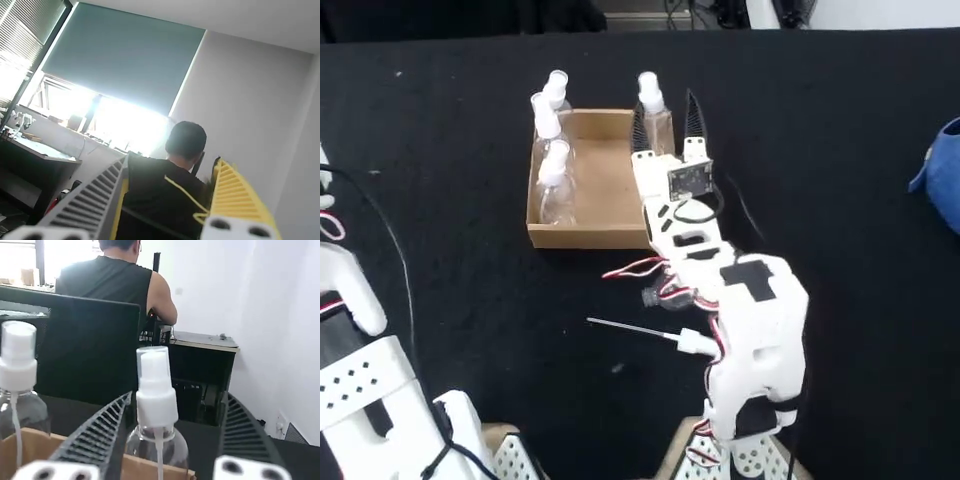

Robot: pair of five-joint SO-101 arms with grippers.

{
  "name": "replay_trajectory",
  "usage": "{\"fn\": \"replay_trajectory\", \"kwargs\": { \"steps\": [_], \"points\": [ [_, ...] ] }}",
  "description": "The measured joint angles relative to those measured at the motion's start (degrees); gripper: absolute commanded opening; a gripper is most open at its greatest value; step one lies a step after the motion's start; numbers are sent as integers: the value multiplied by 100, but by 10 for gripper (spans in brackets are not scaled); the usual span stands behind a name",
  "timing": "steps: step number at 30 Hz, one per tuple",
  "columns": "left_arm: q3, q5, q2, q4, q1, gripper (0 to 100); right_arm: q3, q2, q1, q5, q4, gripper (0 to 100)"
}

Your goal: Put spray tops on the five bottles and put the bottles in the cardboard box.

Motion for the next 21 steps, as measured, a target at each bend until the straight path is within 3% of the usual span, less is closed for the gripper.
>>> {"fn": "replay_trajectory", "kwargs": {
  "steps": [21],
  "points": [
    [0, 0, 0, 0, 0, 152, 2004, -2356, 53, 9, 53, 234]
  ]
}}
